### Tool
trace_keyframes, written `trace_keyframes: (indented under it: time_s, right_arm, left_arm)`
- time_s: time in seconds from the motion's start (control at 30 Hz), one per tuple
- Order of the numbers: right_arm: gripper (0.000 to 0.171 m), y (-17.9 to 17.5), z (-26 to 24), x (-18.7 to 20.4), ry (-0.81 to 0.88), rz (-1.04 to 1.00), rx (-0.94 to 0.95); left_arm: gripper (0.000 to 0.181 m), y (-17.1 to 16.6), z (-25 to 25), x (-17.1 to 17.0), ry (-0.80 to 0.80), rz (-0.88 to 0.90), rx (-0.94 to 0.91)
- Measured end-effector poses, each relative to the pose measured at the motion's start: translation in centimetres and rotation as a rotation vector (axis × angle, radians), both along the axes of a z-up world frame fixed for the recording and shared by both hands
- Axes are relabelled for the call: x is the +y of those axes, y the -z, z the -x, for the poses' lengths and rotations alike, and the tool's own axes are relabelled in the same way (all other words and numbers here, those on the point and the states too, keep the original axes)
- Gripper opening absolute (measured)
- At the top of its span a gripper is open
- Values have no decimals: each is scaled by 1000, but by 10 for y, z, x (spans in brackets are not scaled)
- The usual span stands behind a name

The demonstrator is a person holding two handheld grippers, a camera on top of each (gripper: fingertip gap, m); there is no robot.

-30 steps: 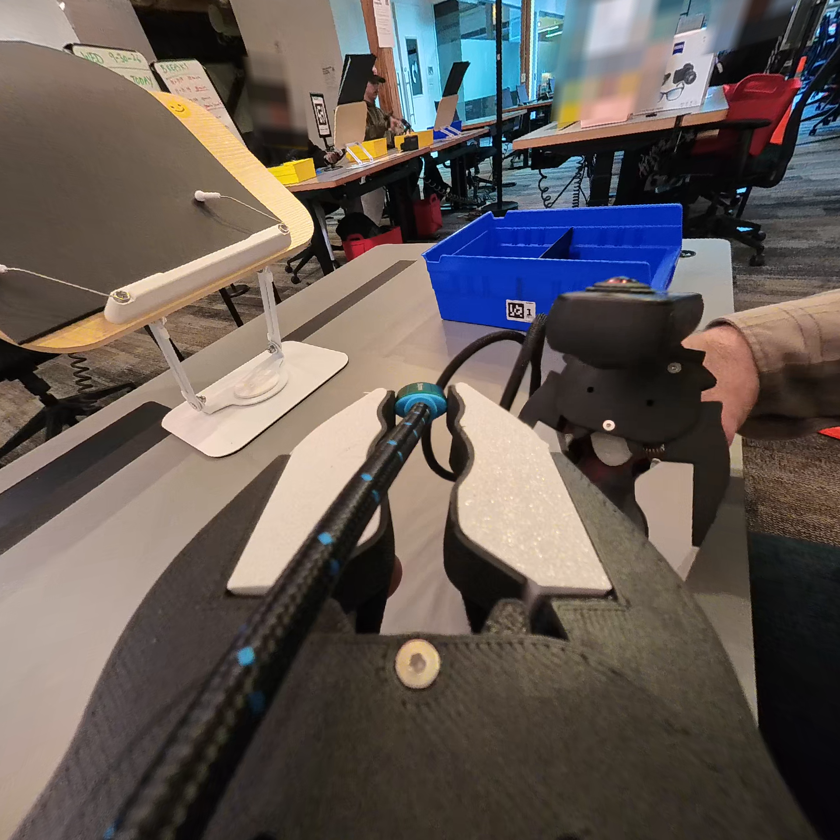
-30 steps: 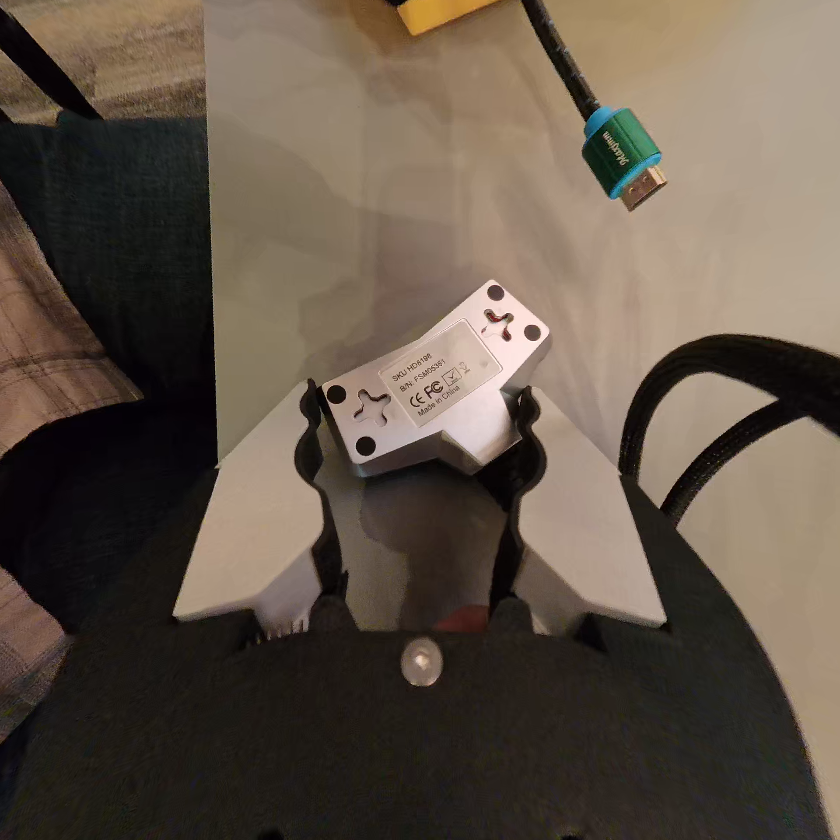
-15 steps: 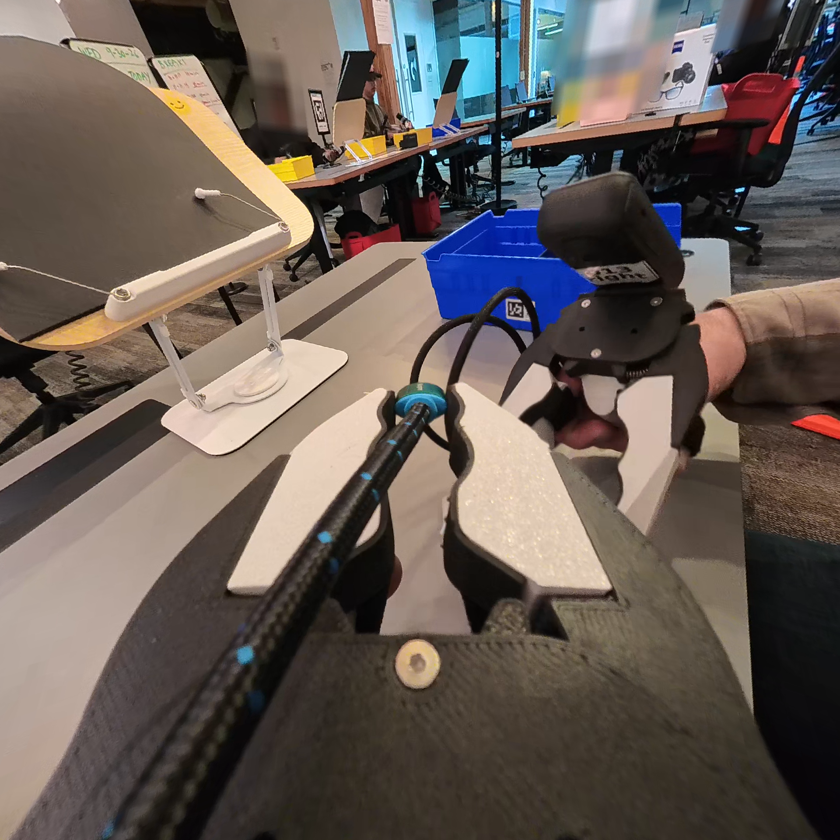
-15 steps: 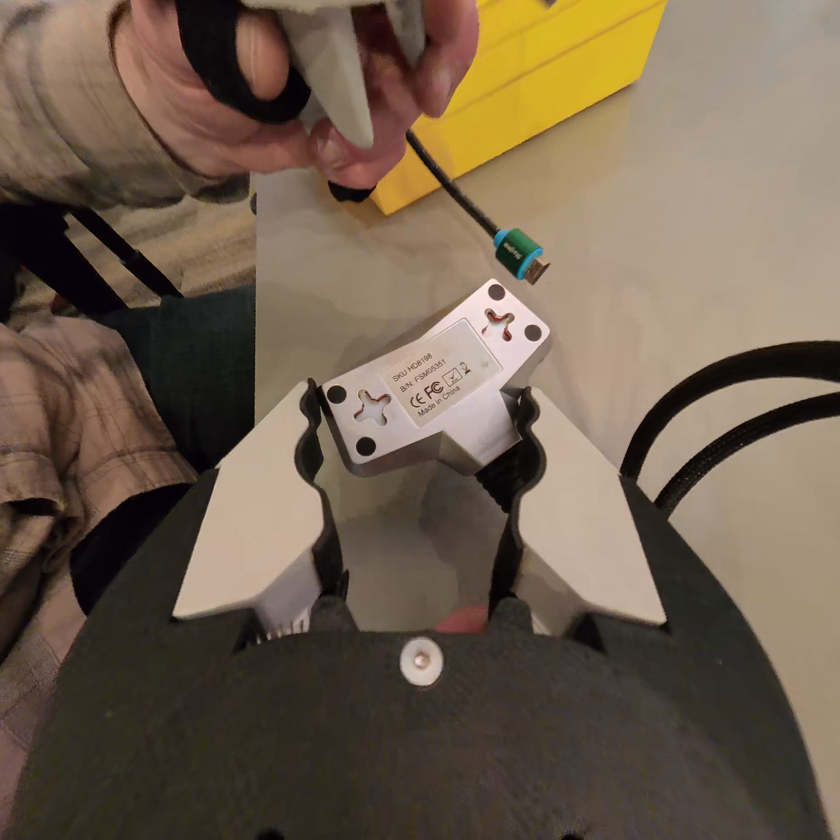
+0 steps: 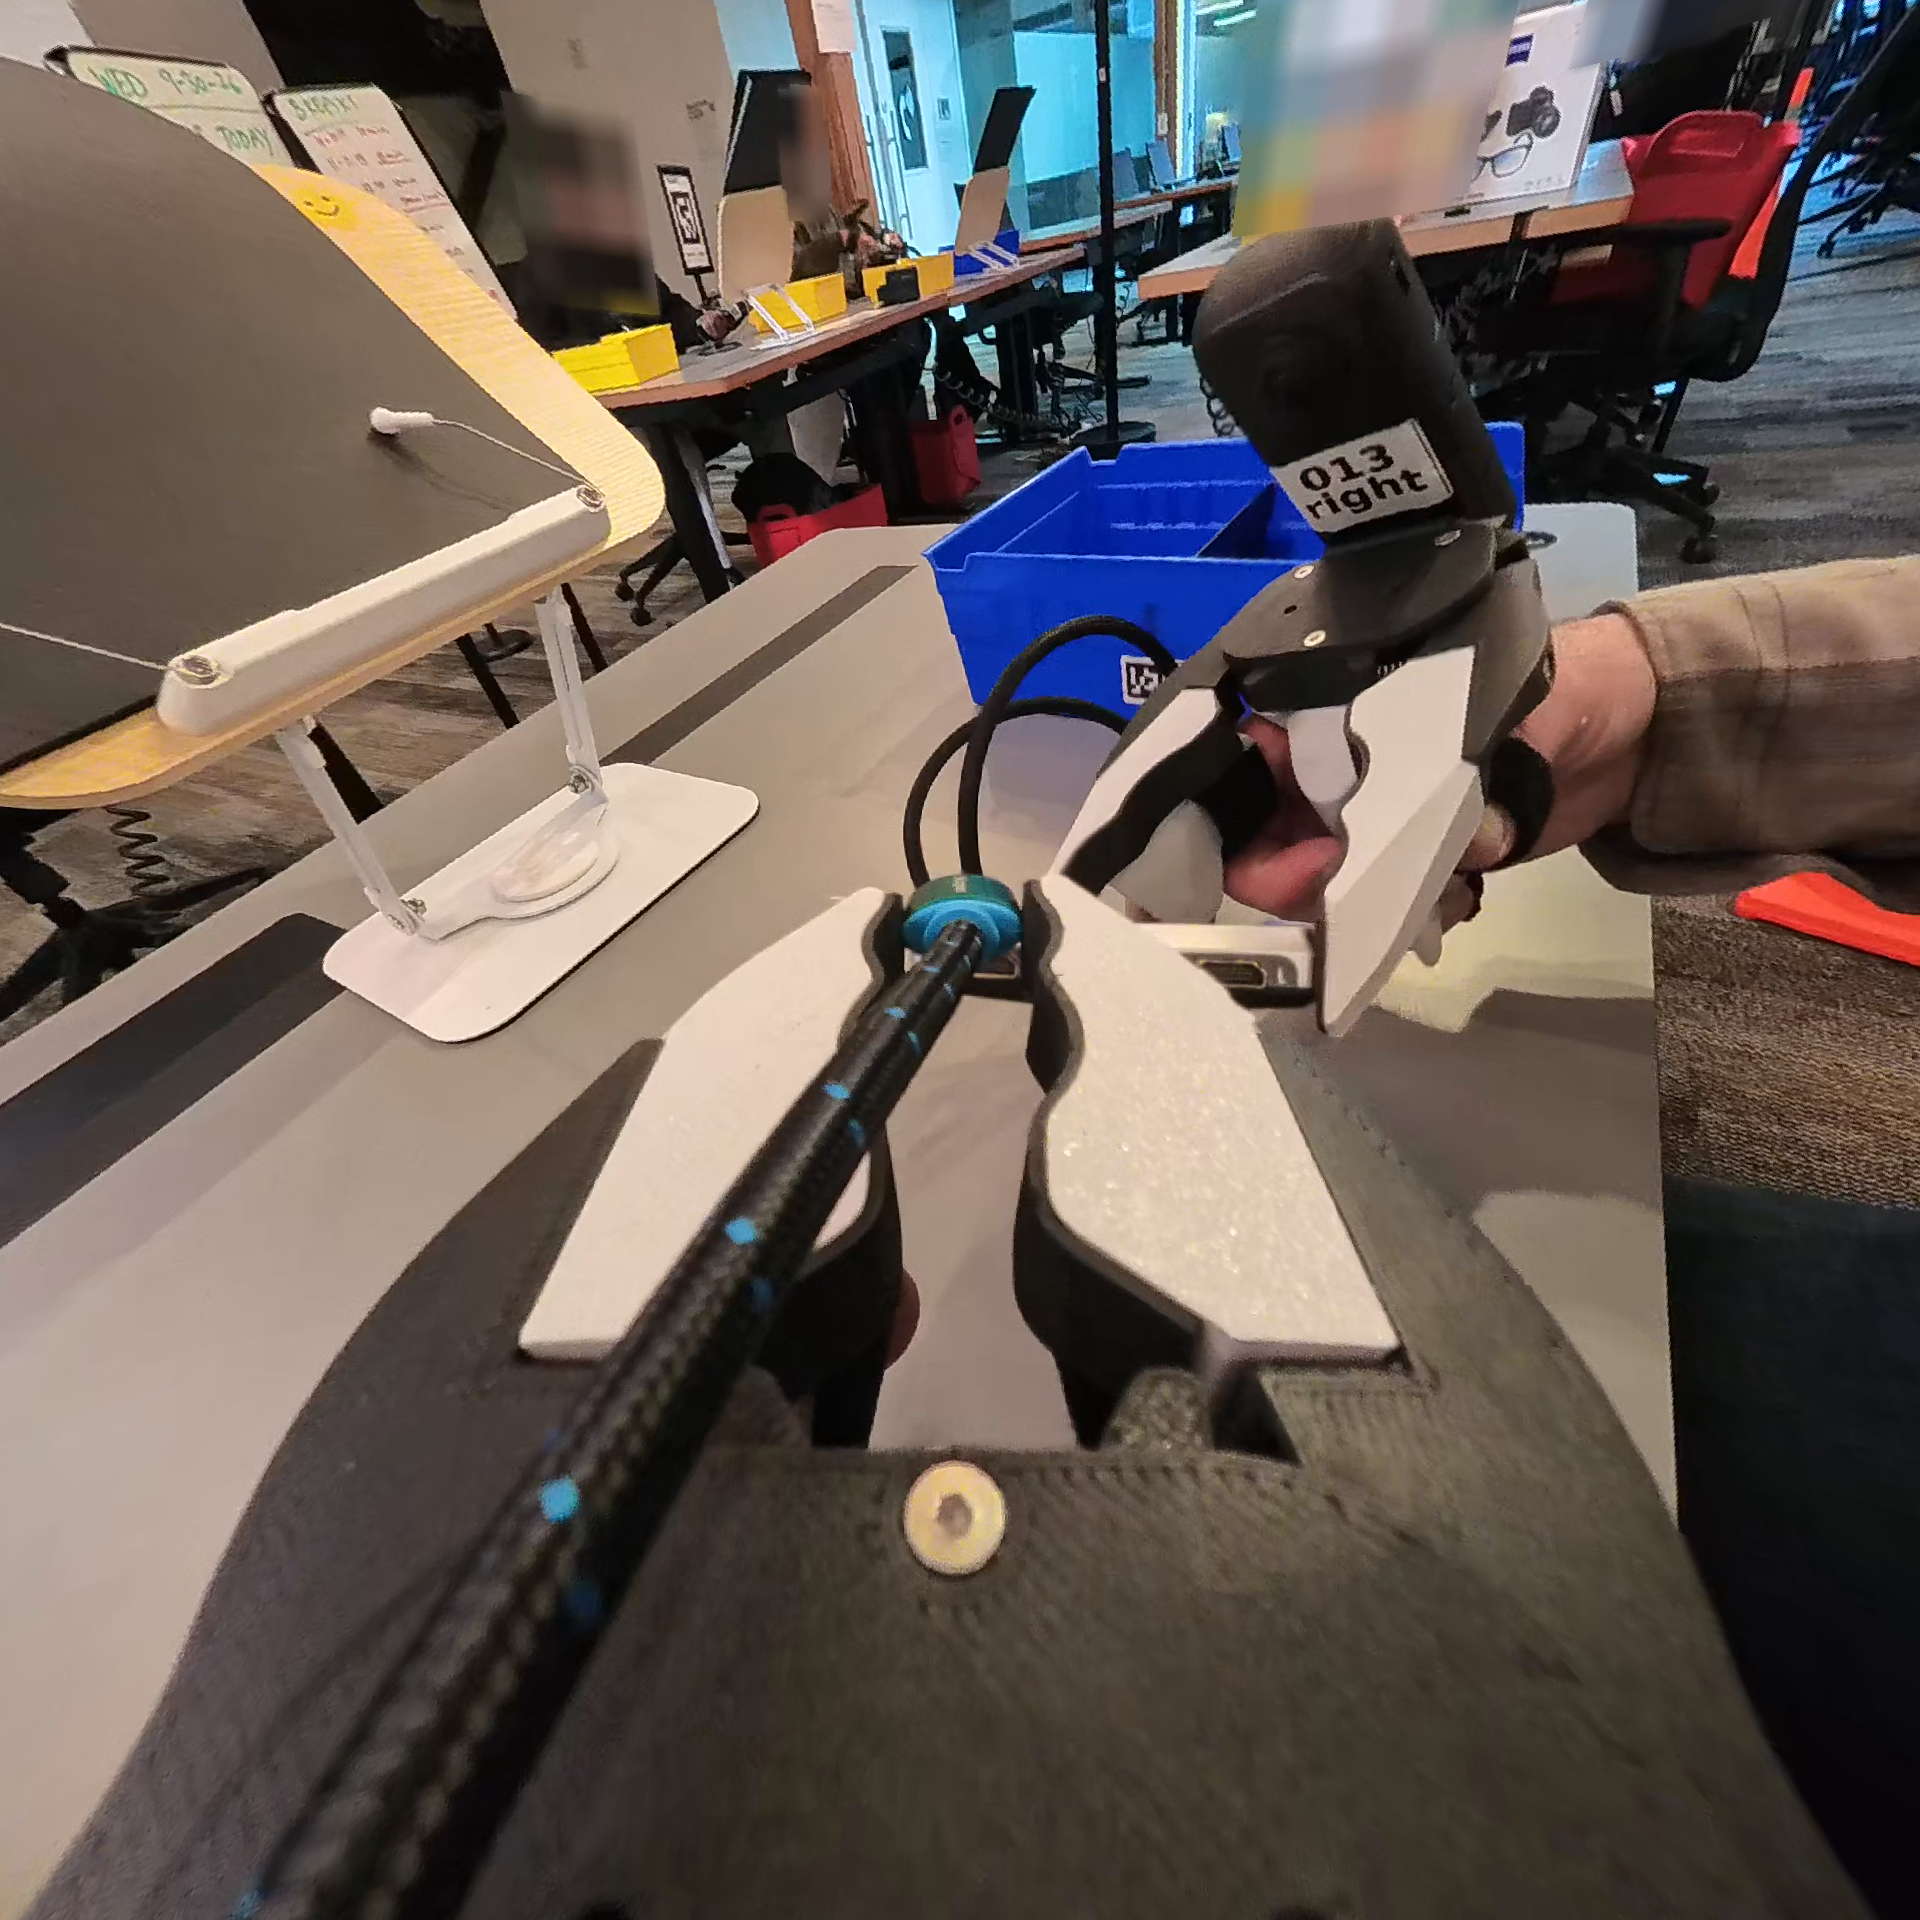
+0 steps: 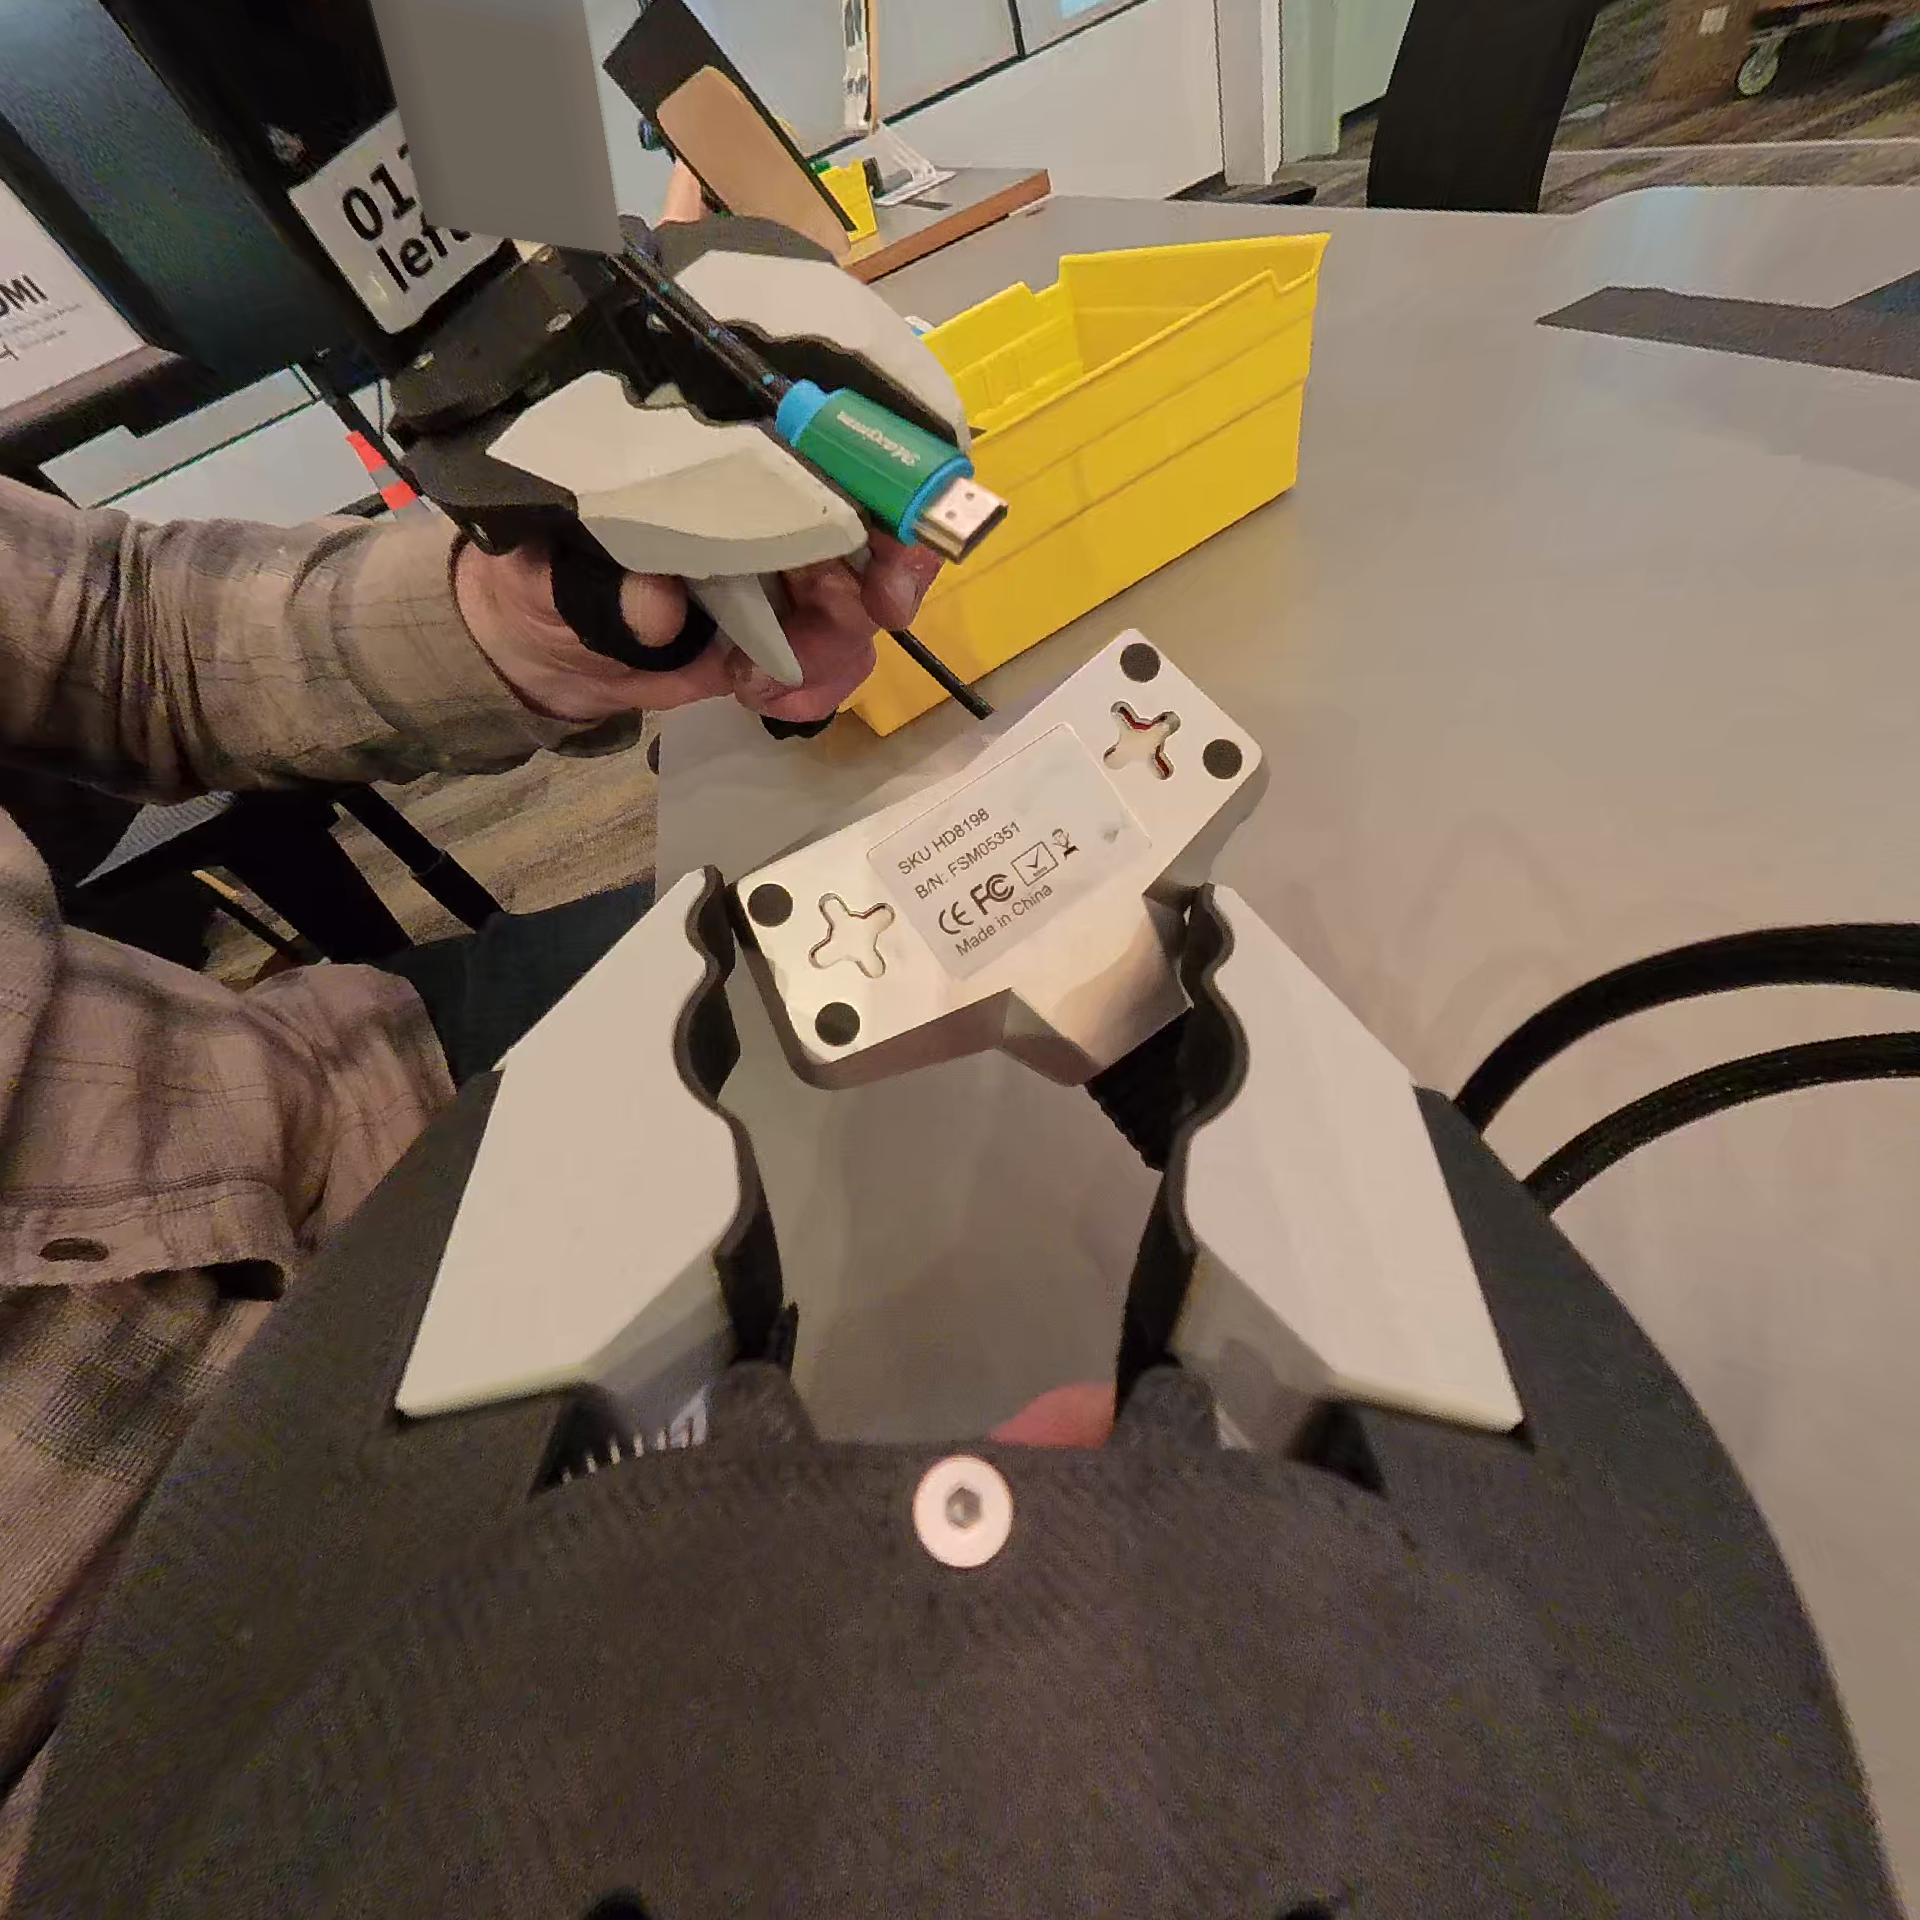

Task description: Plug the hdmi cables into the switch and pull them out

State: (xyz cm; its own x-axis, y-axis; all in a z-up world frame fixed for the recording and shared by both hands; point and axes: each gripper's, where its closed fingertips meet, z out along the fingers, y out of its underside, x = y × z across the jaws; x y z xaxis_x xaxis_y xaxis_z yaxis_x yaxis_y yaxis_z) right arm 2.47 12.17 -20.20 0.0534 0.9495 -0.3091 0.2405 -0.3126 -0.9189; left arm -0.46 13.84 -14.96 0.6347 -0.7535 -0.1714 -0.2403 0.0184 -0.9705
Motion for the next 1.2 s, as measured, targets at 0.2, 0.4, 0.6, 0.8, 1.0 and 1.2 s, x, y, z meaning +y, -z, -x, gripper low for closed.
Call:
trace_keyframes:
  time_s: [0.2,0.4,0.6,0.8,1.0,1.2]
  right_arm:
    - [86,-5,-2,-2,-8,-6,18]
    - [86,-10,-6,-6,-28,-10,37]
    - [86,-11,-8,-11,-56,-7,41]
    - [86,-10,-10,-13,-72,-6,39]
    - [86,-10,-11,-15,-85,-4,45]
    - [86,-10,-12,-16,-92,-16,36]
  left_arm:
    - [21,7,-4,-1,10,5,33]
    - [21,12,-6,-1,16,15,38]
    - [21,13,-10,-4,39,15,43]
    - [21,14,-13,-7,64,14,49]
    - [21,14,-14,-10,87,15,57]
    - [21,15,-15,-12,96,22,72]
